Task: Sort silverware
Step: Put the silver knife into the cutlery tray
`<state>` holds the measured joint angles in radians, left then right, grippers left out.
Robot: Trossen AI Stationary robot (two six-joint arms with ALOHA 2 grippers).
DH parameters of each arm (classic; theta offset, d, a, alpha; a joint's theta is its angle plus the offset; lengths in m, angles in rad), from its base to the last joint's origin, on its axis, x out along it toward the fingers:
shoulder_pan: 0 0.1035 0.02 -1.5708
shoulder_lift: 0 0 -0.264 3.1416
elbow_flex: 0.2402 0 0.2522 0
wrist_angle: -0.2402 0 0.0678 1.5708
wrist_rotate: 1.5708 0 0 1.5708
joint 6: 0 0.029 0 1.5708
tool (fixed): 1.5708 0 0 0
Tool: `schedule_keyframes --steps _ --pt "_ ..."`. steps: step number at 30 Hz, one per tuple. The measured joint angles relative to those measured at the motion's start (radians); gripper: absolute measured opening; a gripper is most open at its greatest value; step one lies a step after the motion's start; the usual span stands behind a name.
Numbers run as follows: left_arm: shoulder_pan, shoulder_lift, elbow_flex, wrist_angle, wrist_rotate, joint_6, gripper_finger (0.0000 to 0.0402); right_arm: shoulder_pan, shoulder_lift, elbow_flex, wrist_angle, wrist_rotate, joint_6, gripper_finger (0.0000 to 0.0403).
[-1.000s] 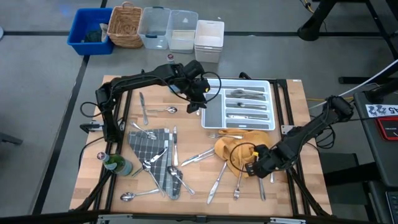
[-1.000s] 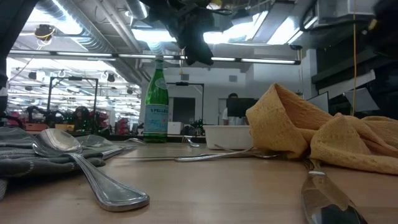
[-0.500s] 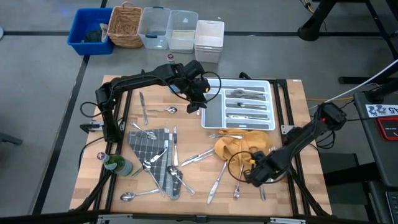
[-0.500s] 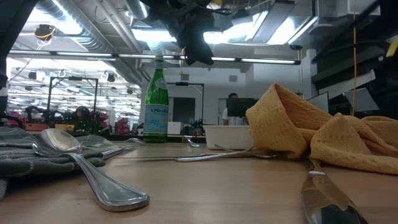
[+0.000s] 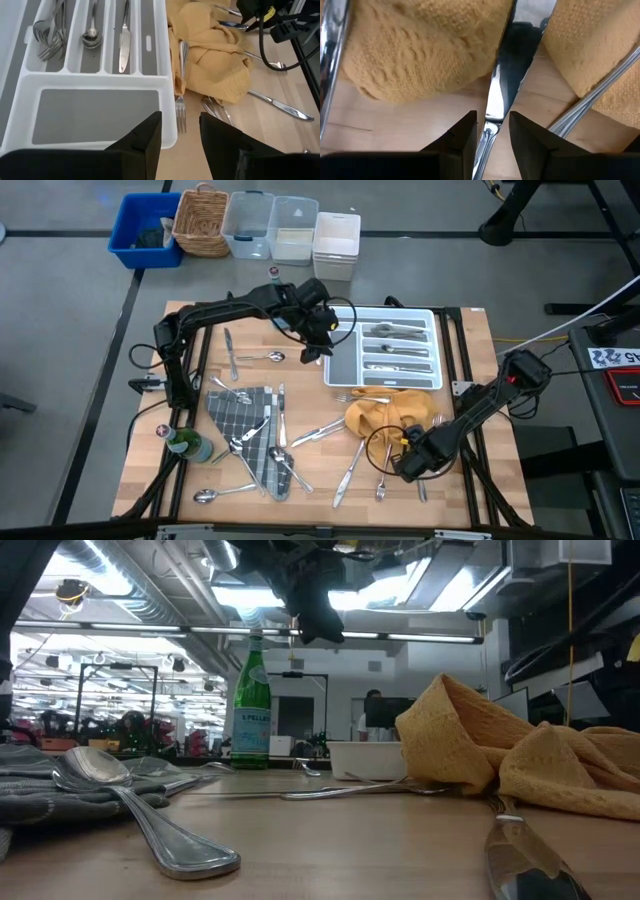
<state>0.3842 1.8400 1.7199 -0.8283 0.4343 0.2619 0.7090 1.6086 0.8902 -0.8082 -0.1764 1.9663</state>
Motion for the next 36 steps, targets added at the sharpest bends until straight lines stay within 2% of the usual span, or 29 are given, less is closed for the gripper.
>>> schedule_keyframes --steps 11,21,24,31,36 --pt "0.000 -0.010 0.000 -0.003 0.000 -0.002 0.0123 0.000 0.014 -0.003 0.000 0.036 -0.002 0.0115" --pt "0.005 -0.129 0.000 -0.059 -0.001 0.019 0.0123 0.000 0.014 -0.003 -0.003 0.051 -0.007 0.0113" --pt "0.009 -0.176 0.000 -0.099 0.000 0.035 0.0123 0.000 0.014 -0.003 -0.003 0.053 -0.007 0.0096" --pt "0.026 -0.277 0.000 -0.184 -0.001 0.037 0.0123 0.000 0.014 -0.003 -0.005 0.054 -0.009 0.0028" --pt "0.041 -0.357 -0.019 -0.218 -0.005 0.036 0.0123 0.000 0.014 -0.003 -0.002 0.053 -0.008 0.0006"
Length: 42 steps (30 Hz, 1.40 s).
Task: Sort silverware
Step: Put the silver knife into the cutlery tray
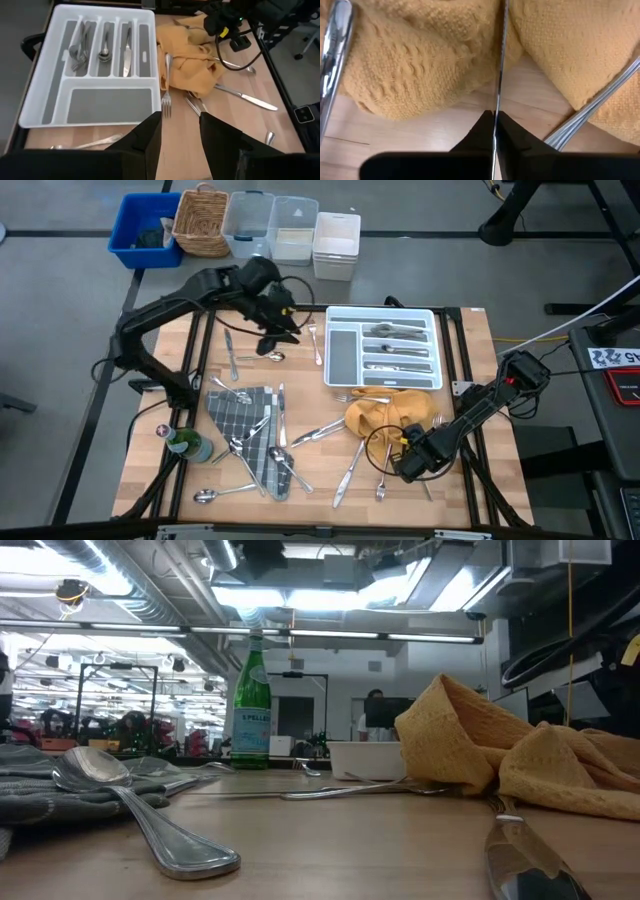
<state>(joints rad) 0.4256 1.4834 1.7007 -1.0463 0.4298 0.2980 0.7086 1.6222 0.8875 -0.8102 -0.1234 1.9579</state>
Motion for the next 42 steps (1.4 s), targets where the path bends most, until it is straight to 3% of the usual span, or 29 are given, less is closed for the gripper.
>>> schedule_keyframes --steps 7,14,18,23,28,32,42 --pt "0.051 -0.158 -0.113 0.013 -0.019 -0.045 0.0123 -0.002 -0.003 0.018 -0.003 -0.036 -0.017 0.0005" --pt "0.089 -0.332 -0.330 0.091 -0.083 -0.141 0.0123 -0.002 -0.003 0.104 -0.048 -0.080 -0.077 0.0004" --pt "0.095 -0.425 -0.473 0.177 -0.094 -0.201 0.0123 -0.002 -0.003 0.203 -0.196 -0.079 -0.117 0.0003" --pt "0.091 -0.512 -0.630 0.315 -0.095 -0.273 0.0123 -0.018 -0.003 0.363 -0.500 -0.071 -0.244 0.0002" --pt "0.073 -0.559 -0.739 0.436 -0.096 -0.323 0.0123 -0.071 -0.004 0.505 -0.767 0.088 -0.460 0.0002" --pt "0.054 -0.566 -0.786 0.520 -0.095 -0.342 0.0123 -0.142 -0.034 0.522 -0.728 0.286 -0.748 0.0002" --pt "-0.019 -0.566 -0.828 0.614 -0.104 -0.402 0.0123 -0.446 -0.033 0.493 -0.750 0.505 -1.329 0.0001"
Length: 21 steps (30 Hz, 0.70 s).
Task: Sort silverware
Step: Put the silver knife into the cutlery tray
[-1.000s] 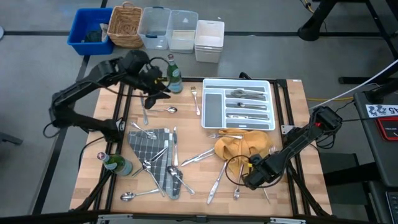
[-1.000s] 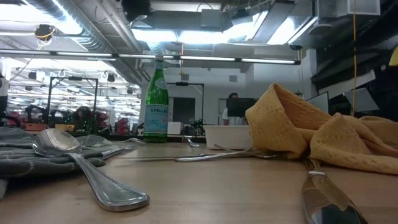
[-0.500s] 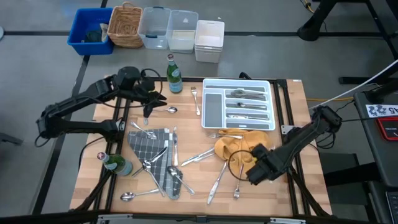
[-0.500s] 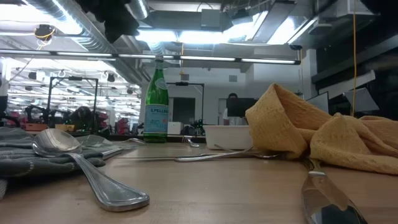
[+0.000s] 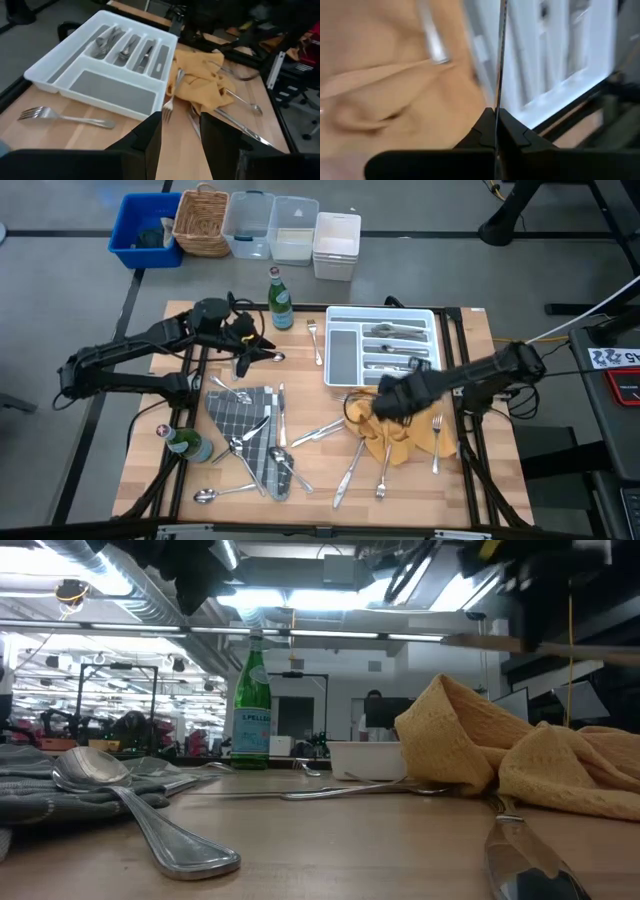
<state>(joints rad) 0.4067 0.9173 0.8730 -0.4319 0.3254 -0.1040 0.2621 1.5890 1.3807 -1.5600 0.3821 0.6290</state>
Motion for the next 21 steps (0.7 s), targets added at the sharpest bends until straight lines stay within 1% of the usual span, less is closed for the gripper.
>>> schedule_keyframes --steps 2,4,8,12,17,21 --pt "-0.019 0.000 0.000 0.023 -0.015 -0.001 0.0123 -0.067 0.001 -0.011 0.002 0.049 -0.113 0.0001" --pt "-0.038 0.000 0.000 0.038 -0.041 -0.001 0.0123 -0.136 0.000 -0.030 0.016 0.071 -0.226 0.0001" --pt "-0.074 0.001 0.000 0.037 -0.089 -0.005 0.0123 -0.262 0.001 -0.089 0.100 0.071 -0.433 0.0001" --pt "-0.105 0.002 0.000 0.037 -0.122 -0.021 0.0123 -0.359 0.001 -0.175 0.256 0.052 -0.631 0.0001" --pt "-0.137 0.002 0.000 0.036 -0.167 -0.027 0.0123 -0.452 0.001 -0.277 0.460 0.013 -0.794 0.0001" --pt "-0.155 0.002 0.000 0.036 -0.208 -0.041 0.0123 -0.515 0.001 -0.346 0.556 -0.035 -0.871 0.0001"
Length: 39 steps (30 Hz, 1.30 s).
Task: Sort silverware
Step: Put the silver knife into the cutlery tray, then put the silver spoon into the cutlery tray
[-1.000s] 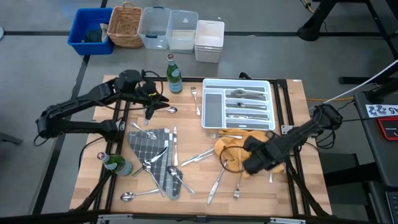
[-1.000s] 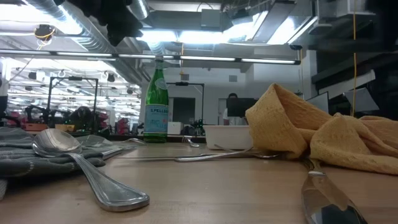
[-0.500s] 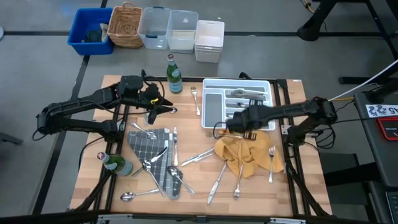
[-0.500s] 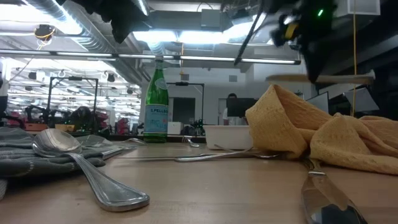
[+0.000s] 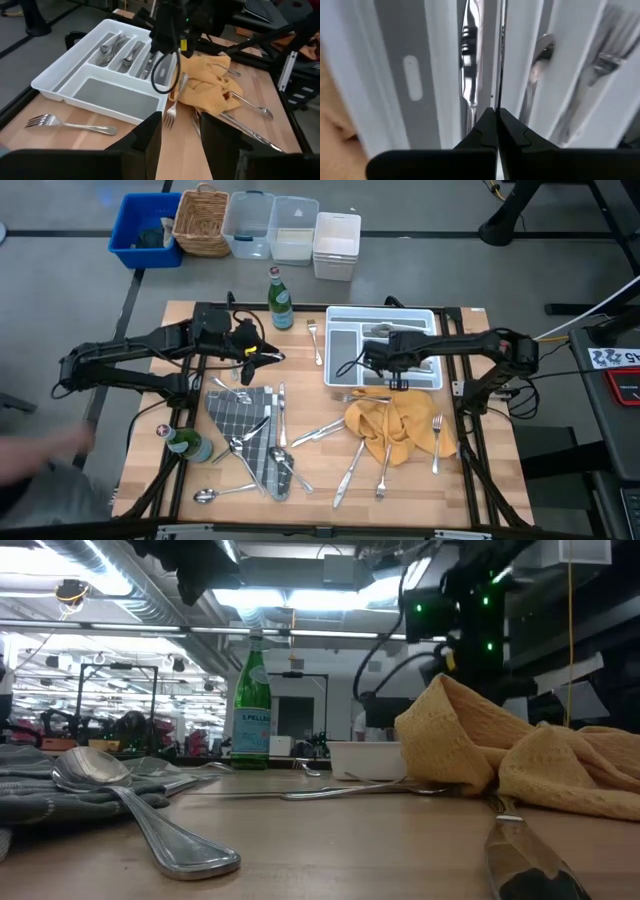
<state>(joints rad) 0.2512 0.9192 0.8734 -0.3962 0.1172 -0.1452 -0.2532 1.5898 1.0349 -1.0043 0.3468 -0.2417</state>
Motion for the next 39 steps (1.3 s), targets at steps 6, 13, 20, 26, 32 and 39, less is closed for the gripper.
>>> schedule_keyframes --steps 6,13,20,26,32,39 --pt "-0.003 0.000 0.000 -0.011 -0.063 -0.065 0.0123 -0.069 0.000 -0.086 0.083 -0.052 -0.079 0.0001" --pt "-0.003 0.000 0.001 -0.059 -0.082 -0.135 0.0123 -0.090 0.000 -0.144 0.150 -0.102 -0.111 0.0018" --pt "-0.002 0.001 0.001 -0.122 -0.082 -0.148 0.0123 -0.088 0.000 -0.147 0.209 -0.093 -0.113 0.0028" --pt "-0.002 0.001 0.001 -0.120 -0.082 -0.148 0.0123 -0.088 0.000 -0.147 0.257 -0.068 -0.114 0.0029" --pt "-0.002 0.001 0.001 -0.123 -0.083 -0.252 0.0123 -0.088 0.000 -0.147 0.256 -0.058 -0.113 0.0030" --pt "-0.007 0.001 0.001 -0.213 -0.044 -0.354 0.0123 -0.088 0.000 -0.147 0.255 0.017 -0.106 0.0030"
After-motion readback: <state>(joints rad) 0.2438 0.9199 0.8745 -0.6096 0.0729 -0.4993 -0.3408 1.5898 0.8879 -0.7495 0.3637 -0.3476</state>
